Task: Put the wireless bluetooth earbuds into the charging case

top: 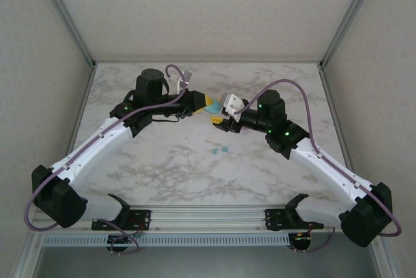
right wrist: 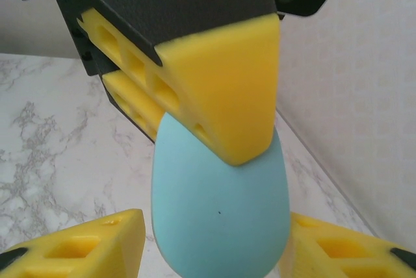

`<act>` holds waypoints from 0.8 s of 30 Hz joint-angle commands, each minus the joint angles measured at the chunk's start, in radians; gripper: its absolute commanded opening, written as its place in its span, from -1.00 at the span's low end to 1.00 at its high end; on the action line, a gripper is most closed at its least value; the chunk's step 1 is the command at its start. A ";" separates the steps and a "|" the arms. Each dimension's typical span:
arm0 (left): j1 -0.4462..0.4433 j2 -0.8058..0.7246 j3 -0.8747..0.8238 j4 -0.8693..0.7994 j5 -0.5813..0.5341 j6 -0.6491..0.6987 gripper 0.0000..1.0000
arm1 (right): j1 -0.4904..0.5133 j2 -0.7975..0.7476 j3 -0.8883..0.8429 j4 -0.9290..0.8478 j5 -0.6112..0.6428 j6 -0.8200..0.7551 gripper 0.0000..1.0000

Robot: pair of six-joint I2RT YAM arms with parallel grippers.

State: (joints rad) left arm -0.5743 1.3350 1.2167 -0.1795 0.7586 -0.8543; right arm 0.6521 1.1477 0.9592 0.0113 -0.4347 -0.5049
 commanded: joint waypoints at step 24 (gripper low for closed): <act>0.001 -0.031 -0.002 0.021 0.016 -0.009 -0.45 | -0.012 0.009 0.047 0.018 -0.020 0.026 -0.29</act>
State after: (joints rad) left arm -0.5716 1.3346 1.2148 -0.1768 0.7582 -0.8642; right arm 0.6464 1.1500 0.9699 0.0311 -0.4477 -0.4820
